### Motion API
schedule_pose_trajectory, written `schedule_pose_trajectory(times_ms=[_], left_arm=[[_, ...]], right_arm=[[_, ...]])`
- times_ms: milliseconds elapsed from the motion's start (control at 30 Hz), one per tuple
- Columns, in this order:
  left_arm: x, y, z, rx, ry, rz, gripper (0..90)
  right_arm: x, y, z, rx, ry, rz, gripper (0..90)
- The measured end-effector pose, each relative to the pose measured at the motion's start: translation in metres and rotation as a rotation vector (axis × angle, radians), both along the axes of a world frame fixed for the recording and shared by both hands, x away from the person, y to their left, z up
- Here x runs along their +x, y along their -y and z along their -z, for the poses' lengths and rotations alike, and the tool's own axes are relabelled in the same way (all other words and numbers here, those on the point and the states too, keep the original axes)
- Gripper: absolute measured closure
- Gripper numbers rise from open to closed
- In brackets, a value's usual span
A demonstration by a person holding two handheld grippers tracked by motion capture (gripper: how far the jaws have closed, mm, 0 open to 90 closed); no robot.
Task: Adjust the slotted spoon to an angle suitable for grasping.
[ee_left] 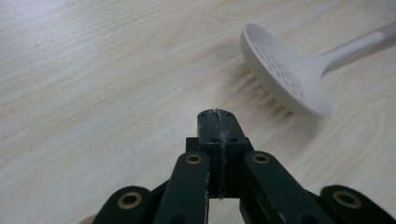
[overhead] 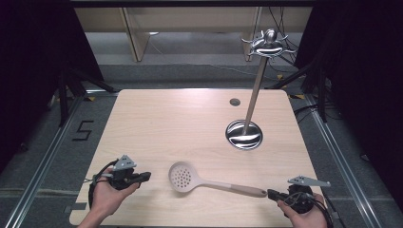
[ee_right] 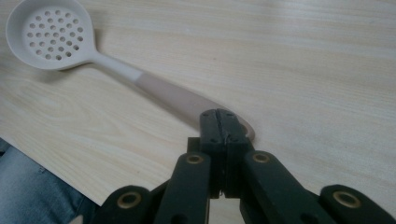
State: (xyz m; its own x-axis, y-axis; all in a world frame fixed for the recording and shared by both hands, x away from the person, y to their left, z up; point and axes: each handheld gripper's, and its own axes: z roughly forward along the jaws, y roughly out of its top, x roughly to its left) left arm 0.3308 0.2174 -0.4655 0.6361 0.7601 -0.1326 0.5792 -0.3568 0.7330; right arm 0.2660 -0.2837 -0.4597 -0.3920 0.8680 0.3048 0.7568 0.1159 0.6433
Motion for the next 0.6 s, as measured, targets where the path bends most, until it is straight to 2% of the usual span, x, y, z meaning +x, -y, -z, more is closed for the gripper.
schedule_pose_trajectory(times_ms=[33, 67, 167, 200, 233, 333, 467, 500, 533, 567, 600], left_arm=[[0.000, 0.000, 0.000, 0.000, 0.000, 0.000, 89.5], [0.007, 0.002, -0.004, 0.043, 0.005, 0.015, 89.5], [0.015, 0.009, -0.006, 0.029, 0.015, 0.000, 89.5], [0.023, 0.016, -0.008, 0.035, 0.018, 0.006, 89.5], [0.023, 0.016, -0.008, 0.035, 0.018, 0.006, 89.4], [0.036, 0.030, -0.008, 0.049, 0.021, 0.016, 89.5], [0.053, 0.049, -0.007, 0.062, 0.009, 0.044, 89.4], [0.053, 0.049, -0.007, 0.062, 0.009, 0.044, 89.4], [0.058, 0.057, -0.006, 0.059, -0.002, 0.045, 89.5], [0.058, 0.057, -0.006, 0.059, -0.002, 0.045, 89.4], [0.063, 0.064, -0.004, 0.072, -0.019, 0.054, 89.5]], right_arm=[[0.000, 0.000, 0.000, 0.000, 0.000, 0.000, 90.0], [-0.001, -0.001, -0.001, -0.023, -0.007, 0.005, 90.0], [-0.001, -0.001, 0.000, -0.012, -0.014, -0.002, 90.0], [-0.001, -0.001, 0.000, -0.014, -0.015, -0.002, 90.0], [-0.001, -0.001, 0.000, -0.014, -0.015, -0.002, 90.0], [-0.001, -0.002, 0.001, -0.018, -0.021, 0.006, 90.0], [-0.002, -0.002, 0.001, -0.016, -0.023, 0.010, 90.0], [-0.002, -0.002, 0.001, -0.016, -0.023, 0.010, 90.0], [-0.001, -0.002, 0.002, 0.006, -0.024, -0.005, 90.0], [-0.001, -0.002, 0.002, 0.006, -0.024, -0.005, 90.0], [-0.002, -0.002, 0.001, -0.010, -0.028, 0.001, 90.0]])
